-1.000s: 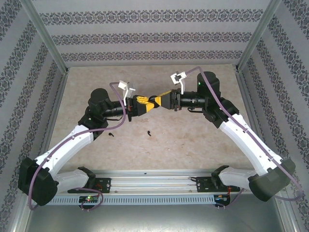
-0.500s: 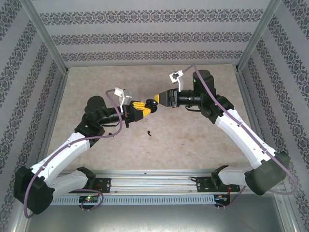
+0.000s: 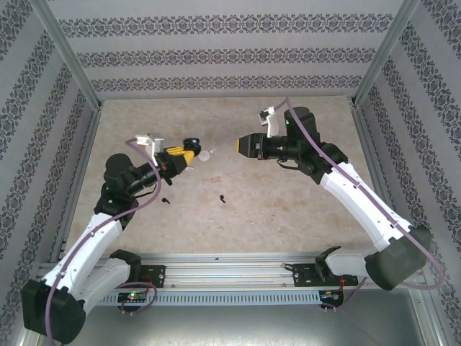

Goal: Insert the wireless bluetooth earbuds into the charging case

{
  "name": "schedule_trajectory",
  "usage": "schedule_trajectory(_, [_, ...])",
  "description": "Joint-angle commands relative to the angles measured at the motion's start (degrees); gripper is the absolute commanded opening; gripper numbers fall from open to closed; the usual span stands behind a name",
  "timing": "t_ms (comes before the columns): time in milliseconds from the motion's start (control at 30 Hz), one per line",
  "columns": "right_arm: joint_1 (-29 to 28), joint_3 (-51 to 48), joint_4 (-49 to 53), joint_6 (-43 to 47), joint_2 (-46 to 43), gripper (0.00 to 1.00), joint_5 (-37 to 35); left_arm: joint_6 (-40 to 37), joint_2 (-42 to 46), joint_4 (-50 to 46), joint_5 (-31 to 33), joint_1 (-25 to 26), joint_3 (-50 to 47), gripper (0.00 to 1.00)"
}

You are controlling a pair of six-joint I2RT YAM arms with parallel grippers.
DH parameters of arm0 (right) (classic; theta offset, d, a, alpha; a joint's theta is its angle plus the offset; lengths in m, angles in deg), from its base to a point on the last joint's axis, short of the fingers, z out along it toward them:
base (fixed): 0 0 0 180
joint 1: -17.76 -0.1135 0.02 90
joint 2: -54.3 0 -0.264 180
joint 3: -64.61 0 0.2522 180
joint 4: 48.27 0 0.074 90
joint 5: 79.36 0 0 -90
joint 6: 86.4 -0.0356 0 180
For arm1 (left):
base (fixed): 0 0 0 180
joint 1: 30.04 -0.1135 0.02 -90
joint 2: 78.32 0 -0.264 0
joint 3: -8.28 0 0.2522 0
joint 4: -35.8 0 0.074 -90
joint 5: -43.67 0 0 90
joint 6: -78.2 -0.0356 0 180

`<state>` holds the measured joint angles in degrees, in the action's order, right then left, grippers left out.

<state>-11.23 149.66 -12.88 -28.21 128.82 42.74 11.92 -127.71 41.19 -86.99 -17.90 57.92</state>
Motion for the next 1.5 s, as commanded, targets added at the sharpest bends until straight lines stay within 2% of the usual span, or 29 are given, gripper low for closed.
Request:
schedule_trajectory(0, [-4.1,1.4,4.9,0.4,4.4,0.44,-8.3,2.8,4.9,-7.6,7.1,-4.5,0.1,0.00])
schedule_trajectory(67, [-6.8,2.7,6.0,0.4,8.1,0.46,-12.0,2.5,7.9,-13.5,11.9,-6.8,0.6,0.00])
schedule_trajectory(167, [-10.0,5.2,5.3,0.4,15.3,0.47,-13.2,1.4,12.3,-19.1,15.4,-9.0,1.1,0.00])
schedule_trajectory(333, [-14.6,13.3,5.6,1.4,28.9,0.44,-12.7,-1.4,19.2,-27.6,16.5,-9.3,2.0,0.00])
schedule_trajectory(700, [-25.2,38.7,11.2,5.4,54.2,0.40,-18.0,-3.2,36.4,-48.8,22.8,-9.3,5.4,0.00])
schedule_trajectory(833, [-28.4,45.0,12.8,8.8,59.8,0.40,-21.5,-2.6,39.6,-53.2,23.2,-9.3,5.9,0.00])
schedule_trajectory(1000, [-29.8,53.5,16.5,12.5,66.3,0.42,-25.8,0.2,42.2,-56.1,21.6,-9.3,6.0,0.00])
schedule_trajectory(1133, [-30.0,62.0,21.2,14.6,70.9,0.43,-27.0,1.3,42.9,-58.8,21.0,-9.3,6.9,0.00])
schedule_trajectory(1333, [-30.0,66.1,21.5,16.2,74.4,0.45,-27.4,-0.2,43.3,-63.9,21.4,-9.3,8.7,0.00])
schedule_trajectory(1467, [-30.5,71.4,25.5,18.1,77.4,0.45,-28.2,0.0,45.5,-65.9,22.6,-9.3,8.6,0.00])
